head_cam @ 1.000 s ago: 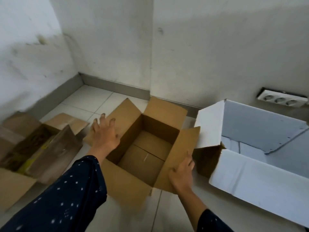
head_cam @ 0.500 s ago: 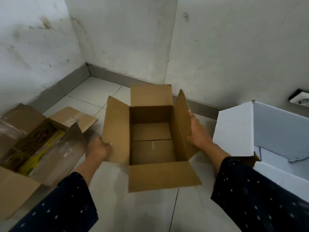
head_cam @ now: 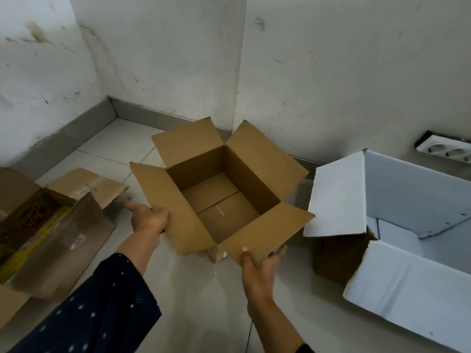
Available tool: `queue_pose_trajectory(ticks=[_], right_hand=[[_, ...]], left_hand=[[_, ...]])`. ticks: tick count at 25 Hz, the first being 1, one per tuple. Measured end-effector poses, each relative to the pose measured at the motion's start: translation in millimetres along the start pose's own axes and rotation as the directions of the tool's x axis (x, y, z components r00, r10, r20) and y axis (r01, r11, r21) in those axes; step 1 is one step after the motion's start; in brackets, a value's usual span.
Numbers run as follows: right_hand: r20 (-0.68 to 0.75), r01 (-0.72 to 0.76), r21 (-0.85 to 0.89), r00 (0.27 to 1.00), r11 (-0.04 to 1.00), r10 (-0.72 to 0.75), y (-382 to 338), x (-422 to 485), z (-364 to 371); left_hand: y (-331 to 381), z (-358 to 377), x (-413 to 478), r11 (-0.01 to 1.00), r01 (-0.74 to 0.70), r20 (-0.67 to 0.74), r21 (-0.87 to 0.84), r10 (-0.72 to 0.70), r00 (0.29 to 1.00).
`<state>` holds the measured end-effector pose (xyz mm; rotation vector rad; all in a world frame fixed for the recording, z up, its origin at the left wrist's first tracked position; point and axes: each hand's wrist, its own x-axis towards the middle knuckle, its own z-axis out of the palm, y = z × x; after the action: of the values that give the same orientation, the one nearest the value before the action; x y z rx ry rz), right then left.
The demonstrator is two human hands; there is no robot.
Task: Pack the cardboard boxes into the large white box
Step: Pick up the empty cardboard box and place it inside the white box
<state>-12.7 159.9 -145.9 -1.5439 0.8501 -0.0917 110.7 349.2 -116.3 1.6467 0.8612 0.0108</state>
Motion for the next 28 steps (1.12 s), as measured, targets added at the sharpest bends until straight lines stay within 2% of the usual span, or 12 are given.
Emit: queue_pose_trajectory(ticks=[2,5,7,8,10,12,14,18,20,23,26,28], right_hand=[[0.104,0.069,-0.033,0.992,0.997,-0.066,-16.2,19.4,-1.7],[0.105,0.076,-0.209,0.993,0.975,-0.055,-64.1,76.1,-10.9],[0.122,0.111,-0.378,0.990,0.919,-0.069,-94.8,106.2,-25.3],[0.134,0.146,-0.455,0.986,0.878,-0.095,-104.1,117.5,-32.9],[0.139,0.192,-0.578,0.981,0.793,-0.136,-110.7,133.1,-48.6],[0.109,0.194,-0.660,0.981,0.725,-0.163,-111.3,143.1,-64.3],[0.109,0.201,-0.705,0.978,0.680,-0.177,-113.4,152.5,-77.5],[0.182,0.248,-0.798,0.968,0.549,-0.174,-133.1,150.1,-93.6],[0.208,0.322,-0.833,0.936,0.449,-0.286,-149.2,140.3,-87.8],[0.404,0.546,-0.764,0.821,0.344,-0.404,-175.5,106.1,-53.0],[0.647,0.736,-0.587,0.677,0.337,-0.352,-183.7,56.4,6.7],[0.747,0.803,-0.493,0.588,0.336,-0.311,-176.8,25.6,51.9]], left_hand=[[-16.0,-2.6,-9.5,0.999,0.010,0.009,0.048,-0.011,1.000],[-49.8,1.7,-34.6,0.998,0.054,0.098,0.037,-0.057,0.993],[-58.8,4.4,-46.4,0.981,-0.109,0.077,0.158,0.098,0.992],[-59.6,4.8,-48.6,0.912,-0.260,0.098,0.316,0.241,0.966],[-58.4,2.9,-47.6,0.646,-0.513,0.258,0.565,0.452,0.854],[-53.6,2.7,-43.2,0.466,-0.588,0.355,0.661,0.496,0.793],[-48.8,5.7,-41.3,0.379,-0.577,0.382,0.724,0.477,0.792],[-24.7,5.3,-46.5,0.368,-0.516,0.439,0.774,0.275,0.855],[0.1,-13.4,-48.6,0.394,-0.486,0.408,0.780,0.268,0.873],[30.5,-59.2,-49.2,0.489,-0.438,0.295,0.754,0.343,0.892],[32.3,-109.5,-40.9,0.540,-0.376,0.150,0.753,0.415,0.897],[25.7,-141.0,-27.7,0.551,-0.357,0.082,0.754,0.460,0.884]])
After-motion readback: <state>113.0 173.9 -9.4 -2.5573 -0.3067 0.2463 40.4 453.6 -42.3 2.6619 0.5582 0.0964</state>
